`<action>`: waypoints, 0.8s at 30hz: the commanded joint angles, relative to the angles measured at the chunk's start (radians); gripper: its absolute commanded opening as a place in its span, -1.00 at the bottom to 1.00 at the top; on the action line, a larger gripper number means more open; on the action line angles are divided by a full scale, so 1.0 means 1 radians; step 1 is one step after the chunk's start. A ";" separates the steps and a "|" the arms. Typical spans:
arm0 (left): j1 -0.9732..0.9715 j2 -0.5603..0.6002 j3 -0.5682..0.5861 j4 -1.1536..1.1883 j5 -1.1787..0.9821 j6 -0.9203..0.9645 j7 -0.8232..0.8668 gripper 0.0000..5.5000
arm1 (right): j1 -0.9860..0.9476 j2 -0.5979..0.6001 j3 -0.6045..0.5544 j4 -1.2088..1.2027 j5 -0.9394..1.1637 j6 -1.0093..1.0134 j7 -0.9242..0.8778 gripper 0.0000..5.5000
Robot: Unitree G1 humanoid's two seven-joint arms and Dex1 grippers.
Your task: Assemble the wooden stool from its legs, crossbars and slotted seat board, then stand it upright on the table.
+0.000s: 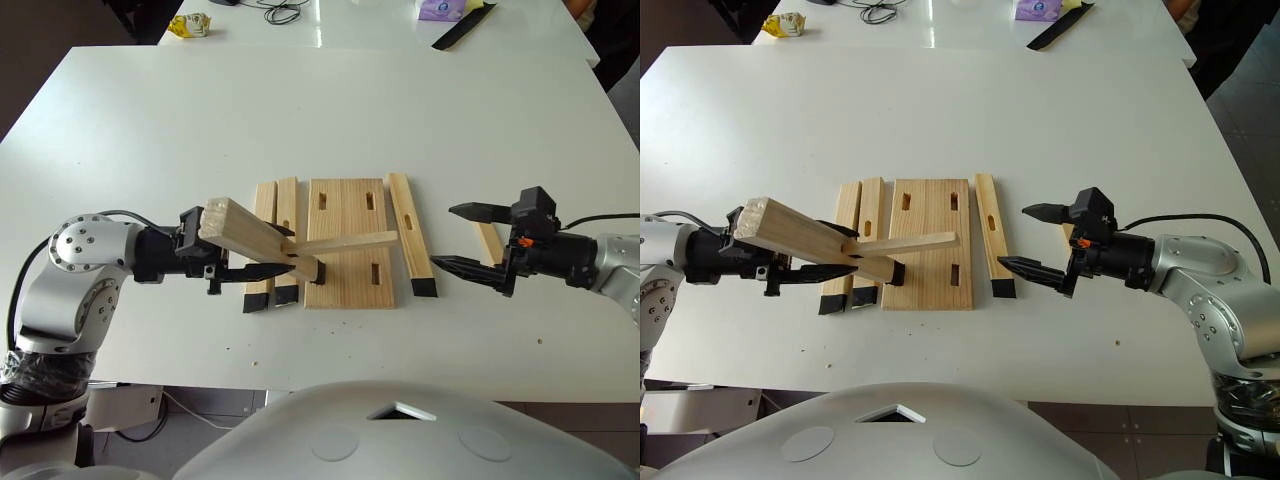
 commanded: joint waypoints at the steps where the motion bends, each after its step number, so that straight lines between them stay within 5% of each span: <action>1: -0.001 -0.004 -0.003 -0.019 -0.006 0.011 0.008 -0.24 | -0.002 -0.001 0.007 -0.011 0.003 -0.002 -0.008 0.95; 24: 0.029 0.007 -0.011 0.092 0.059 -0.099 -0.051 -0.24 | 0.016 0.004 0.017 -0.016 -0.010 -0.015 -0.025 0.95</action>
